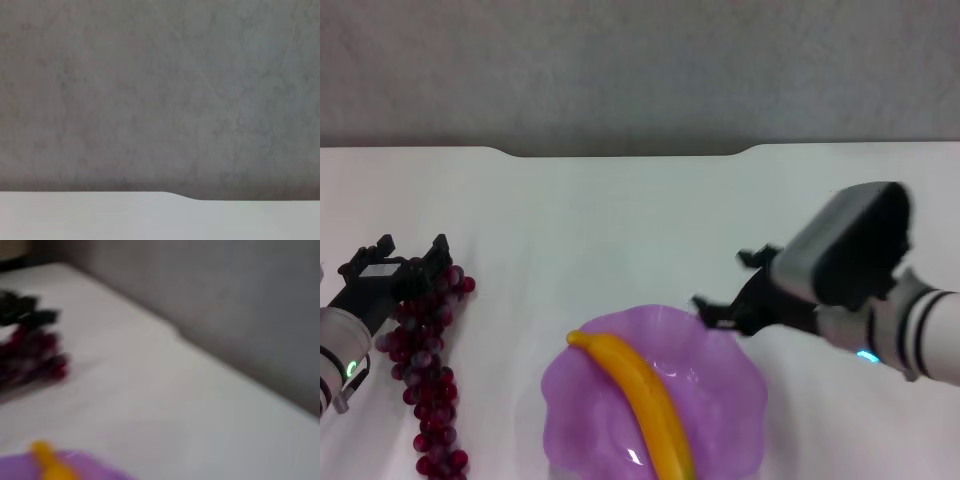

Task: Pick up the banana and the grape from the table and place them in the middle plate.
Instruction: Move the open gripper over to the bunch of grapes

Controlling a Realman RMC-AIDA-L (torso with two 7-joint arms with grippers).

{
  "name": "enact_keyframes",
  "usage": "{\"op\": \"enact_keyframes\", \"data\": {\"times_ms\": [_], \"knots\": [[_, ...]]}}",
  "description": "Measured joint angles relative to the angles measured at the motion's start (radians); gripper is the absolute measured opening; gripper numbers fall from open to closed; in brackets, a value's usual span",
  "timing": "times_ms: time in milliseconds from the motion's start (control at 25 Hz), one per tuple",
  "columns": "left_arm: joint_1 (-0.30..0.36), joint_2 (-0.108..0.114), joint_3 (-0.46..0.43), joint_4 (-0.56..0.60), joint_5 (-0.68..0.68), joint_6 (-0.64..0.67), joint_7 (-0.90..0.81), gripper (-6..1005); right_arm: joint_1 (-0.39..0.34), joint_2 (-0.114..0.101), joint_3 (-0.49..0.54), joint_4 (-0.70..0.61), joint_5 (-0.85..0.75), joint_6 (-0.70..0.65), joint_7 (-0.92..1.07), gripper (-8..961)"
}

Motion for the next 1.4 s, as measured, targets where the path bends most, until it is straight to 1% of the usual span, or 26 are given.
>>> {"op": "enact_keyframes", "data": {"times_ms": [80, 160, 320, 400, 480, 600, 720, 760, 880, 960, 1120, 1240, 1400], "knots": [[0.000, 0.000, 0.000, 0.000, -0.003, 0.000, 0.000, 784, -0.048, 0.001, 0.005, -0.010, 0.004, -0.120, -0.028, 877], [0.000, 0.000, 0.000, -0.001, -0.008, 0.000, 0.000, 784, -0.070, 0.002, -0.002, -0.056, 0.006, -0.235, -0.041, 875], [0.001, -0.001, 0.000, -0.001, -0.009, 0.000, 0.000, 784, -0.079, 0.002, -0.031, -0.157, 0.020, -0.410, -0.039, 872], [0.002, -0.001, 0.000, -0.002, -0.010, 0.000, 0.000, 784, -0.081, 0.003, -0.063, -0.215, 0.037, -0.529, -0.035, 870], [0.002, -0.002, 0.000, -0.003, -0.010, 0.000, 0.000, 784, -0.077, 0.001, -0.123, -0.297, 0.052, -0.703, -0.021, 869], [0.003, -0.003, 0.000, -0.003, -0.011, 0.000, 0.000, 784, -0.047, 0.000, -0.221, -0.441, 0.053, -0.944, 0.050, 866], [0.003, -0.003, 0.000, -0.003, -0.011, 0.000, 0.000, 784, 0.003, 0.002, -0.325, -0.618, 0.052, -1.186, 0.185, 864], [0.002, -0.004, 0.000, -0.003, -0.011, 0.000, 0.000, 784, 0.026, 0.003, -0.372, -0.704, 0.051, -1.291, 0.271, 863], [-0.001, -0.005, 0.000, -0.003, -0.011, 0.000, 0.000, 785, 0.077, 0.007, -0.468, -0.901, 0.053, -1.489, 0.486, 860], [-0.002, -0.005, 0.000, -0.003, -0.011, 0.000, 0.000, 785, 0.097, 0.009, -0.491, -0.969, 0.056, -1.536, 0.600, 859], [-0.003, -0.005, 0.000, -0.002, -0.011, 0.000, 0.000, 785, 0.106, 0.006, -0.486, -1.019, 0.064, -1.511, 0.779, 855], [-0.004, -0.006, 0.000, 0.001, -0.011, 0.000, 0.000, 785, 0.119, 0.005, -0.485, -1.042, 0.073, -1.474, 0.832, 853], [-0.005, -0.005, 0.004, 0.014, -0.011, 0.006, -0.001, 785, 0.133, 0.006, -0.492, -1.051, 0.076, -1.418, 0.830, 849]]}}
